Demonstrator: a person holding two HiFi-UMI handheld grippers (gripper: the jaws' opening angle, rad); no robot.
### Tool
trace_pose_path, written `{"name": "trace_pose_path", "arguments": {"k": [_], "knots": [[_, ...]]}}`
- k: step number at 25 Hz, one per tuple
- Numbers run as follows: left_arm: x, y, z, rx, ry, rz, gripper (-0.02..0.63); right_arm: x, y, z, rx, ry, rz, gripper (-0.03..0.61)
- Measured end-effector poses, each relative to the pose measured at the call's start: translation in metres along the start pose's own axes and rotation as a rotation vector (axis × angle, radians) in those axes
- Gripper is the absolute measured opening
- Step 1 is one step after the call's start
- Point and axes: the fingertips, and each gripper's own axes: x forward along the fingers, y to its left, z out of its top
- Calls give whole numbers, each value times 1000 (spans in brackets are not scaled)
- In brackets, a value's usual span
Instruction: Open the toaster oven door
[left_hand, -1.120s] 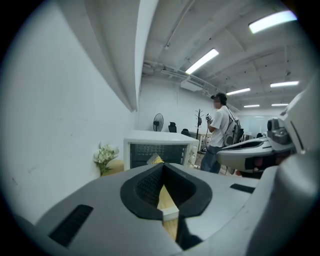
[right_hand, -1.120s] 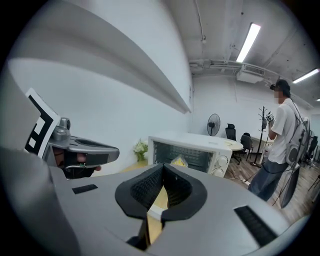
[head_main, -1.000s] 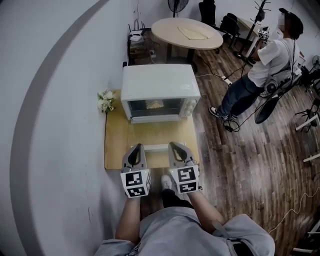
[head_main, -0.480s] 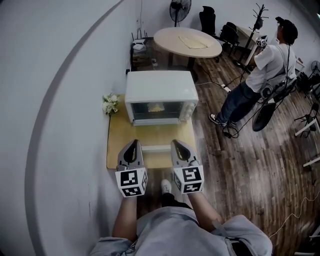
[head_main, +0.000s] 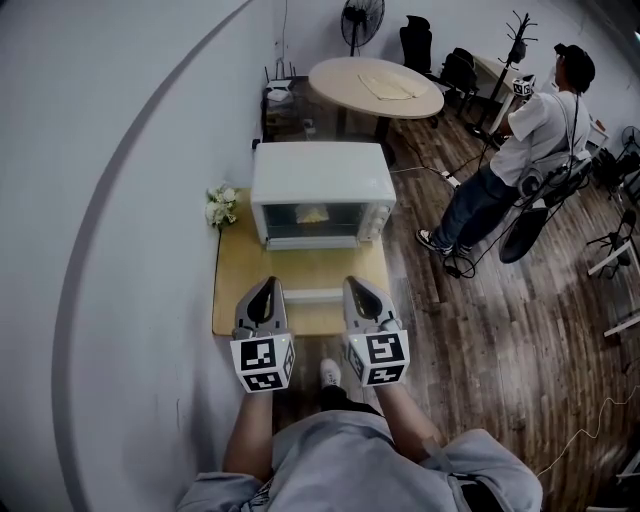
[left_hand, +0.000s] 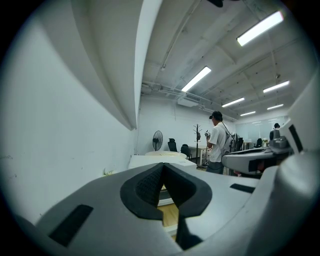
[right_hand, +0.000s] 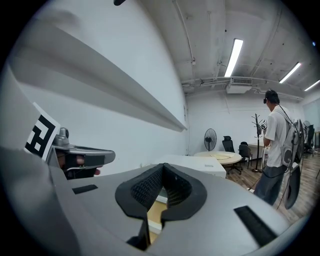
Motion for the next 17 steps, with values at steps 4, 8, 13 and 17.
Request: {"name": "trace_pose_path", "arguments": {"k": [4, 8, 13, 17], "knots": [[-2, -1, -1, -2, -1, -3, 3, -1, 2, 1, -7, 0, -1, -2], [-3, -1, -3, -5, 1, -1, 3, -3, 3, 1, -11, 3, 2, -2], [-3, -3, -3, -3, 2, -7, 3, -3, 3, 1, -14, 0, 0, -2], [-5, -5, -1, 0, 4, -8, 3, -5, 5, 4, -18, 1, 3, -2]]}}
